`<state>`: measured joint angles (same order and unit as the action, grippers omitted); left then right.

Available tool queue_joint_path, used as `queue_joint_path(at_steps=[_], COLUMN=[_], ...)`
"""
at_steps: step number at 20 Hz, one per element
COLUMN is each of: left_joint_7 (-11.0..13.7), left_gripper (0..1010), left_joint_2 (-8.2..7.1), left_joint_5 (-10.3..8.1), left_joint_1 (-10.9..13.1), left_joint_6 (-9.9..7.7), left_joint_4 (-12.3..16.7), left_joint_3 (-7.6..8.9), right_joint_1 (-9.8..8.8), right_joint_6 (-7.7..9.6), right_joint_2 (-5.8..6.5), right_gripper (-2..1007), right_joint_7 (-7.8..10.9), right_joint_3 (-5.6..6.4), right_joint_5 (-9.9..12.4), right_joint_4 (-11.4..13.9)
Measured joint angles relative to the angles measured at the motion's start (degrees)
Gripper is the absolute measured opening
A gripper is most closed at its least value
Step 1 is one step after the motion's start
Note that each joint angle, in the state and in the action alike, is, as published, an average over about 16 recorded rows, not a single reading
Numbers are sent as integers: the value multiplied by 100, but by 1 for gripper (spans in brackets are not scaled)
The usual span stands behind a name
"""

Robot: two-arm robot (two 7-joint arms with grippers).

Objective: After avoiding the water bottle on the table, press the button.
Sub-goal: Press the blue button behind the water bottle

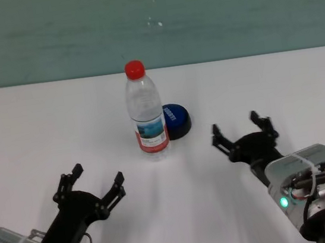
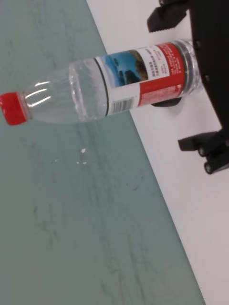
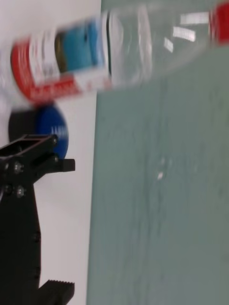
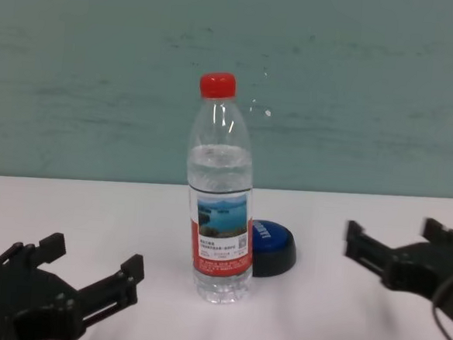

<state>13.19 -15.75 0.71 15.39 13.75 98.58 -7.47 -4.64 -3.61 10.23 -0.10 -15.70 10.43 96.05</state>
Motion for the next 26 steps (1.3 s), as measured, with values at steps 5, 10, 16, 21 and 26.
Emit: queue_joint_path(at_steps=[5, 10, 16, 21, 26], left_joint_7=[0, 0, 0, 0, 0], left_gripper=[1000, 1000, 1000, 1000, 1000], left_joint_2=[0, 0, 0, 0, 0], left_joint_5=[-1, -1, -1, -1, -1], left_joint_1=[2, 3, 3, 3, 3], left_joint_6=[2, 2, 2, 2, 1], left_joint_4=[2, 3, 2, 2, 2], left_joint_3=[1, 0, 0, 0, 0], right_joint_1=[-184, -412, -625, -694, -671], right_joint_6=[-89, -144, -144, -106, -70], right_joint_2=[159, 386, 742, 1029, 1278], right_gripper=[1004, 1004, 1004, 1004, 1004], right_joint_7=[440, 999, 1634, 2010, 2242], right_joint_3=[-33, 3, 106, 182, 197], right_joint_5=[80, 304, 691, 1005, 1236], right_joint_4=[306, 645, 934, 1022, 995])
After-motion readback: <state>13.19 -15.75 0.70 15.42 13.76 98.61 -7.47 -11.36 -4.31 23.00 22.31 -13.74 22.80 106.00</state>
